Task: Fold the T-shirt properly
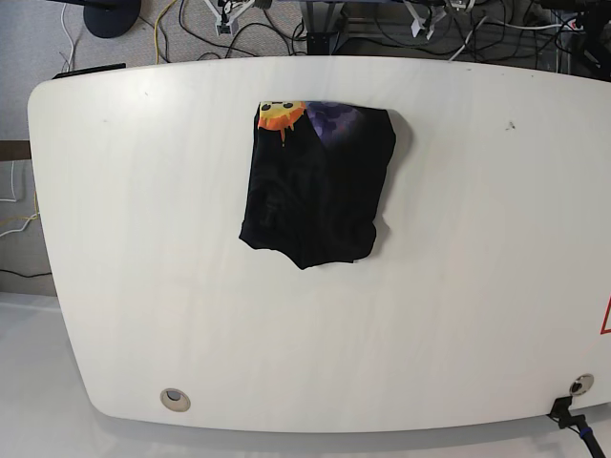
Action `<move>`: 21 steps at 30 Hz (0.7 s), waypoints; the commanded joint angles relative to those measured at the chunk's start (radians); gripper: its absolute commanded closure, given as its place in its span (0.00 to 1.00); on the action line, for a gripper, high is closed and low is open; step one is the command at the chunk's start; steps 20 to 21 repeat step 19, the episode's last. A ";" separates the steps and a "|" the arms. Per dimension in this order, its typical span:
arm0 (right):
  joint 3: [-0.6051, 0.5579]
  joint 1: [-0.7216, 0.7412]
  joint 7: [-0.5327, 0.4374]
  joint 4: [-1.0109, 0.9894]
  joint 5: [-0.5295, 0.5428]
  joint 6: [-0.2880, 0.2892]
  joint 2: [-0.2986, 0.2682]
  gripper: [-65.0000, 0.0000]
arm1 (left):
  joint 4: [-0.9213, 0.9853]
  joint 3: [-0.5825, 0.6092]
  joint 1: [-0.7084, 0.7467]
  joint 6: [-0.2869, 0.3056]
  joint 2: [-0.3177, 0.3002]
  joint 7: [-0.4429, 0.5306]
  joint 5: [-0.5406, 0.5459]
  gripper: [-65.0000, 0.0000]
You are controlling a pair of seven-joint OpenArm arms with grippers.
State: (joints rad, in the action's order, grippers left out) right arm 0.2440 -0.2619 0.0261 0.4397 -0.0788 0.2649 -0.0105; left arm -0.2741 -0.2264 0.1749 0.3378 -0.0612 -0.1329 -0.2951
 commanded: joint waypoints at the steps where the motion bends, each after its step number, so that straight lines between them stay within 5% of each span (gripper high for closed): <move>1: -0.001 0.066 -0.001 -0.124 -0.002 -0.009 -0.027 0.95 | 0.046 0.000 -0.044 -0.058 -0.002 -0.001 -0.026 0.47; 6: -0.001 0.121 -0.001 -0.210 -0.002 -0.011 -0.027 0.95 | 0.057 -0.001 -0.079 -0.174 0.005 -0.007 -0.028 0.47; 21: -0.001 0.141 -0.001 -0.204 -0.002 -0.011 -0.030 0.95 | 0.055 -0.001 -0.082 -0.174 0.025 -0.003 -0.026 0.47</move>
